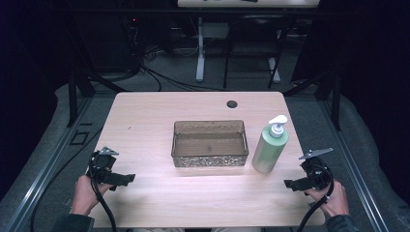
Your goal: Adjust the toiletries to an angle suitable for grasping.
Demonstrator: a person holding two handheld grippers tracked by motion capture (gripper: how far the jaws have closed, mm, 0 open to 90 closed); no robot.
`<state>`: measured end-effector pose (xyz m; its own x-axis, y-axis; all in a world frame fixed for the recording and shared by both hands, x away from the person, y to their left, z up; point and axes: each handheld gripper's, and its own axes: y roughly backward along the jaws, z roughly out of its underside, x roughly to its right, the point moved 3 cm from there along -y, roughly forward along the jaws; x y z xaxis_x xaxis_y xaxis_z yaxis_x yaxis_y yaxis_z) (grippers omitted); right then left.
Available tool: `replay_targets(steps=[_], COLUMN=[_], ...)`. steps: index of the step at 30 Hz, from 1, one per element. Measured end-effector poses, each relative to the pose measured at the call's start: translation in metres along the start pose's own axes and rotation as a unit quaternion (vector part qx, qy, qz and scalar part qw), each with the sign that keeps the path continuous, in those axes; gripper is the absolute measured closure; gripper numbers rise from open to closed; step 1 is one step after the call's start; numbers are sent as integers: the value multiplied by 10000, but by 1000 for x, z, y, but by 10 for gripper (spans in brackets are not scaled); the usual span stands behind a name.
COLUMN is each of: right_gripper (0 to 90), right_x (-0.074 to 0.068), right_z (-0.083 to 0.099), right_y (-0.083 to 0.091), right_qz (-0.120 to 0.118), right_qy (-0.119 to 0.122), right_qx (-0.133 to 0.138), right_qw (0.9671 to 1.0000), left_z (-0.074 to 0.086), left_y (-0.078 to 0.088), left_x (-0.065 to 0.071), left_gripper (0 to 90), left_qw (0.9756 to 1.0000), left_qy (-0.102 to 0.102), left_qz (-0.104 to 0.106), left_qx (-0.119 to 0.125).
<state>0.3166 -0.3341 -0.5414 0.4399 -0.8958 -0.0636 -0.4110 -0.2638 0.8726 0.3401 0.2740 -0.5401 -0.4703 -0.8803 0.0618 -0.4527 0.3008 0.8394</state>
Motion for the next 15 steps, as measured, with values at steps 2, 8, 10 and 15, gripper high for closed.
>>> replay_targets(steps=[2,8,10,15], right_gripper=[20,19,19,16], right_x=[0,0,0,-2], right_z=[0,-1,-1,-3], right_y=[0,3,4,6], right_qz=[5,8,21,-36], right_qy=[3,31,41,12], right_qx=[1,52,46,92], right_qw=[10000,10000,10000,10000], left_z=[0,0,0,0], left_y=[0,-2,-2,-3], left_x=[0,0,0,1], left_gripper=[2,2,2,2], left_qw=[10000,10000,10000,10000], left_qy=[23,32,29,11], left_qz=[0,5,4,10], left_qx=[-11,-45,-49,-78])
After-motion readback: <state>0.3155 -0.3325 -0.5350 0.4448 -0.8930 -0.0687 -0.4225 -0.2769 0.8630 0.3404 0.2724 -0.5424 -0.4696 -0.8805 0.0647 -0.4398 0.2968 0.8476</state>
